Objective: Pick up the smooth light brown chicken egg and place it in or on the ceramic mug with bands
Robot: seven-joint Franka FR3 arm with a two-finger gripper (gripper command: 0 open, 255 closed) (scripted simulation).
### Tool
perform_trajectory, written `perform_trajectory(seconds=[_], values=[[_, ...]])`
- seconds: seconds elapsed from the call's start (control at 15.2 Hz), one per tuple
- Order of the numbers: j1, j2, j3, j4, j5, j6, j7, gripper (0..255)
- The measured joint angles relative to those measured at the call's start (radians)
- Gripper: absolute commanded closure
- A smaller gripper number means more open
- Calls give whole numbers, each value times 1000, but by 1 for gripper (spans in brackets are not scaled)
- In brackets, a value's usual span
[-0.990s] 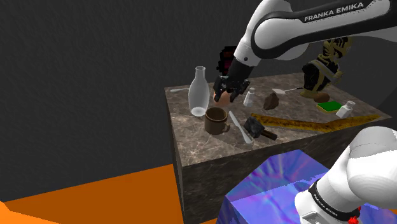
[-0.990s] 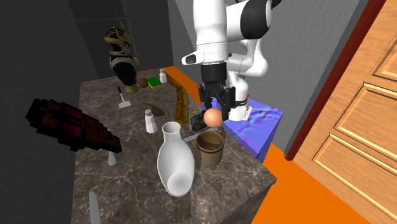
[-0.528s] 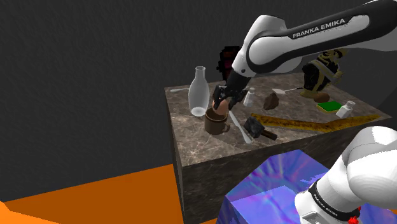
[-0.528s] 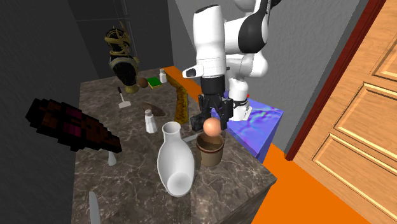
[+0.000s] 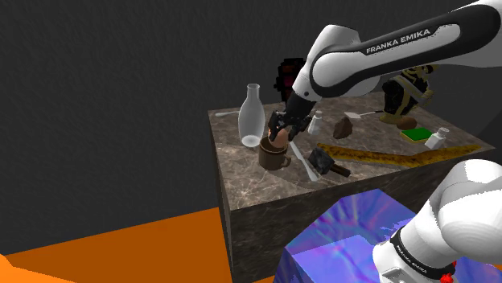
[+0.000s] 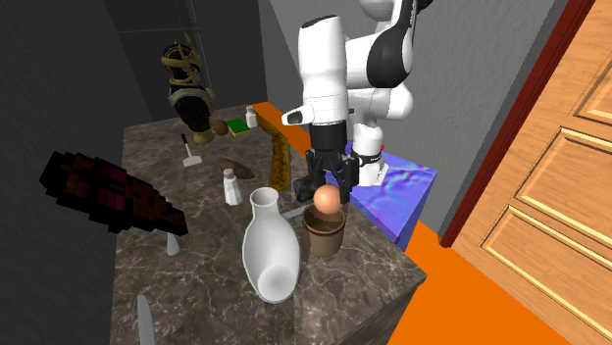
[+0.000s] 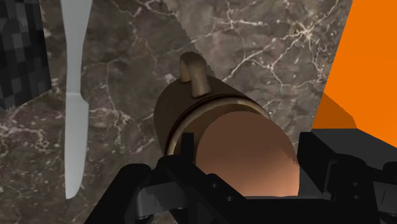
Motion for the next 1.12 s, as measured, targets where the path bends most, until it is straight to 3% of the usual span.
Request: perform_trajectory(seconds=[0.07, 0.46, 0.73, 1.12], values=[[0, 0, 0, 0, 0, 0, 0, 0], [0, 0, 0, 0, 0, 0, 0, 0], [-18, -66, -13, 44, -29, -110, 16, 0], [-23, -82, -16, 56, -36, -139, 18, 0]])
